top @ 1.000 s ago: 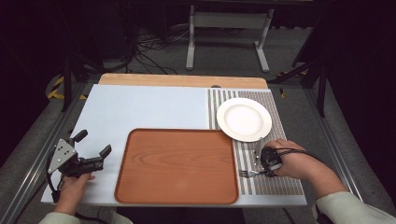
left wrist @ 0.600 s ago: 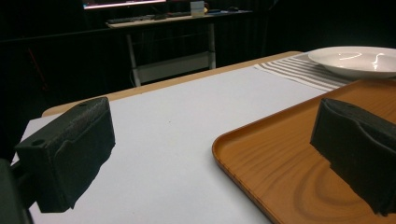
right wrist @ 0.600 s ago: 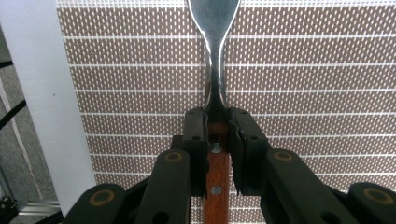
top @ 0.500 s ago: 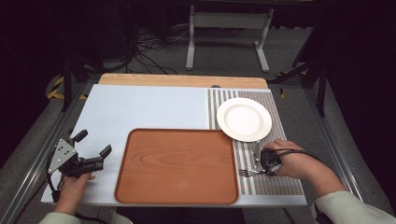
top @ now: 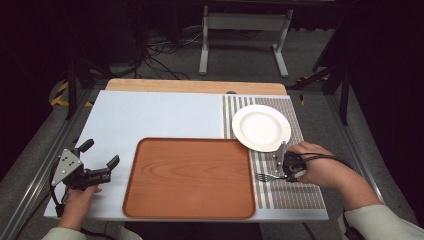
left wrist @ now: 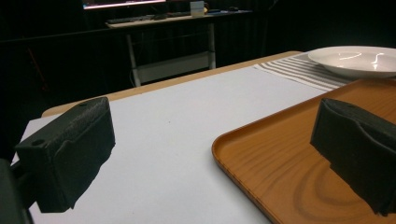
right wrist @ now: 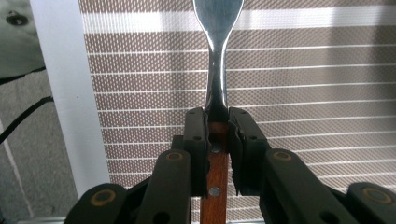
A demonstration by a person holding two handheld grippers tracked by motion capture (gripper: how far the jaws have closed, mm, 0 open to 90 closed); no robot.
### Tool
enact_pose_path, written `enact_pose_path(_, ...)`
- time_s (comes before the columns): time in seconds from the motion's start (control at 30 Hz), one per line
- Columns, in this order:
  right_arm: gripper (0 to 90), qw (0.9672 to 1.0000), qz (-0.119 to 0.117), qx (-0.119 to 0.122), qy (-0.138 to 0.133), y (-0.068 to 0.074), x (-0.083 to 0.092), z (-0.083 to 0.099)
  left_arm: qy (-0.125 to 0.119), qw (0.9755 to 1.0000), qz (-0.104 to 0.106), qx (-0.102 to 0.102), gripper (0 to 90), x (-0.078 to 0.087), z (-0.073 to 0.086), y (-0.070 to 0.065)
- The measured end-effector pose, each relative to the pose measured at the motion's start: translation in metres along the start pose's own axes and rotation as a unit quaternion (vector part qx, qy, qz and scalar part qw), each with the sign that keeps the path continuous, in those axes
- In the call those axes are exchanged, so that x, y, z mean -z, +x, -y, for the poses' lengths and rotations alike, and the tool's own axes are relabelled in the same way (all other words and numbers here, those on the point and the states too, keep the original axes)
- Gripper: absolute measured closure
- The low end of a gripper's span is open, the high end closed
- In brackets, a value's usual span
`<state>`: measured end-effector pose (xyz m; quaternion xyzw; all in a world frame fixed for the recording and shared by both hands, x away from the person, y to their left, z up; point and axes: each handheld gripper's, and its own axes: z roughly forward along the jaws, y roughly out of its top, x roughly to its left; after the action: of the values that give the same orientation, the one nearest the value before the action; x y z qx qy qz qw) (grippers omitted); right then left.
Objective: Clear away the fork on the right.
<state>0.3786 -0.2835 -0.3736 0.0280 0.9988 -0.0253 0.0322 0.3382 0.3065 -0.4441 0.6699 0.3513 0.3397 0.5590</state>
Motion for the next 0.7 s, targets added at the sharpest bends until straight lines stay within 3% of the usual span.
enact_pose_path(0.43,78.4,0.9990,0.019,-0.020,-0.036,-0.001,0.021,-0.001,0.000,1.0000,-0.002,-0.001,0.3,0.000,0.000,0.000)
enact_pose_path(0.7,78.4,0.9972,0.022,-0.045,-0.055,-0.001,0.029,-0.005,0.001,1.0000,0.000,-0.001,0.3,0.000,0.000,0.000)
